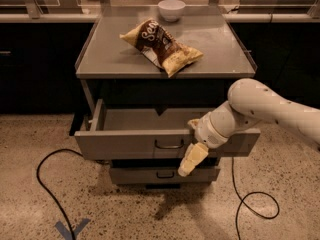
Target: Open top drawer
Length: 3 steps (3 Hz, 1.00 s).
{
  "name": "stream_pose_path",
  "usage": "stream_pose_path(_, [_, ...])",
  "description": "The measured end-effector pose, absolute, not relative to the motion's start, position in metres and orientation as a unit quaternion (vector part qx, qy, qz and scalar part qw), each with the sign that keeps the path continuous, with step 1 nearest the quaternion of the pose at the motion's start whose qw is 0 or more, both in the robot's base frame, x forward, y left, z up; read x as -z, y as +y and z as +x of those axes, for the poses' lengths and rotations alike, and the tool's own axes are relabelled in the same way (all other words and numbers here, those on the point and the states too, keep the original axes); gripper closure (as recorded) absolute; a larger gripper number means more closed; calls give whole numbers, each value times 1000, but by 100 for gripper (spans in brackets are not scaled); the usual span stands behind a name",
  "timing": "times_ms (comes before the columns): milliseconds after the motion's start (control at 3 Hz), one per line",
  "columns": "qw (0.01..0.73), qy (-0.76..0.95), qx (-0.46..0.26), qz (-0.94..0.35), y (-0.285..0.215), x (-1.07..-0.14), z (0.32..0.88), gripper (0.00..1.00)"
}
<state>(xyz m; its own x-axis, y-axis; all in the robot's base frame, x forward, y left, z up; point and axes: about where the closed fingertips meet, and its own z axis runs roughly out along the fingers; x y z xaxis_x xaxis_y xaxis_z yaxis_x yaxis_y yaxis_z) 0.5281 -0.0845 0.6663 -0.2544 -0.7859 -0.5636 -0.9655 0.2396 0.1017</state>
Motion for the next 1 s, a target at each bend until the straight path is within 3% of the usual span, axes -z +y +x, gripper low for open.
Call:
stream_pose_path(667, [222,754,-247,-566,-104,-680,462,0])
stream_pose_path(1000, [222,754,-247,-566,-104,-680,462,0])
